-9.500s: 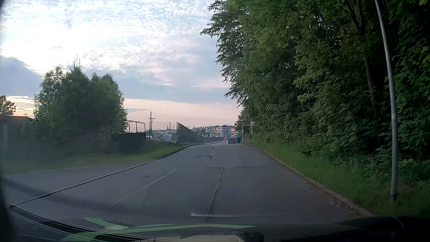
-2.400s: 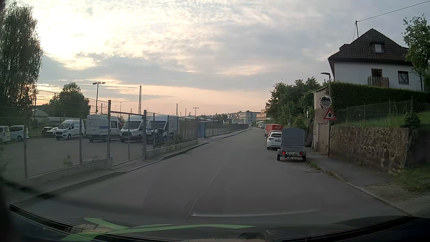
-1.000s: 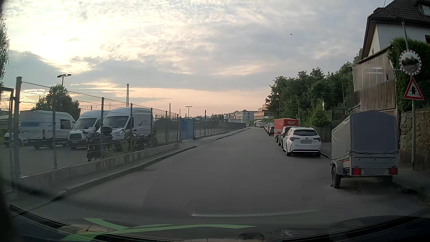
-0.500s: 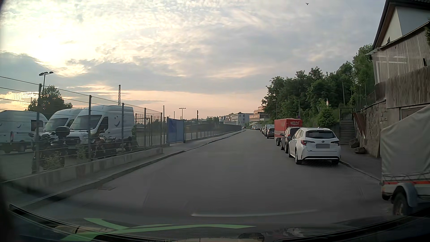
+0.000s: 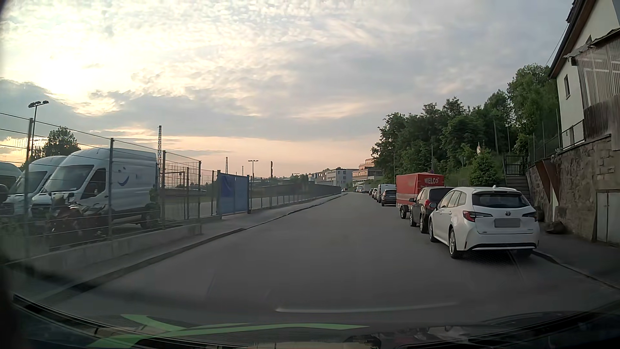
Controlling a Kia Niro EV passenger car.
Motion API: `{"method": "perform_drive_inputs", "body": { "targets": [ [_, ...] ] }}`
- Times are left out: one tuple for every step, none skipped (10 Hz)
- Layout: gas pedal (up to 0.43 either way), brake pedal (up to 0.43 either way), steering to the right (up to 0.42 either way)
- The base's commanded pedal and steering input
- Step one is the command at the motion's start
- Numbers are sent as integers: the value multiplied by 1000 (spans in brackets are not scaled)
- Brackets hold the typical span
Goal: Follow the waypoints while adhering to traffic rules and regulations
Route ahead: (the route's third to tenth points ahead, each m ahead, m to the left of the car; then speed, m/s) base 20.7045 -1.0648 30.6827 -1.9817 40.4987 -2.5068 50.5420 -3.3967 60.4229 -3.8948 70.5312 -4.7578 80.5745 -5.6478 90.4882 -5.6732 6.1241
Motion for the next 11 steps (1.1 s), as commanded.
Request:
{"method": "perform_drive_inputs", "body": {
  "targets": [
    [8,0,33],
    [8,0,33],
    [8,0,32],
    [8,0,30],
    [8,0,28],
    [8,0,24],
    [8,0,17],
    [8,0,14],
    [8,0,14],
    [8,0,14],
    [0,0,14]
  ]
}}
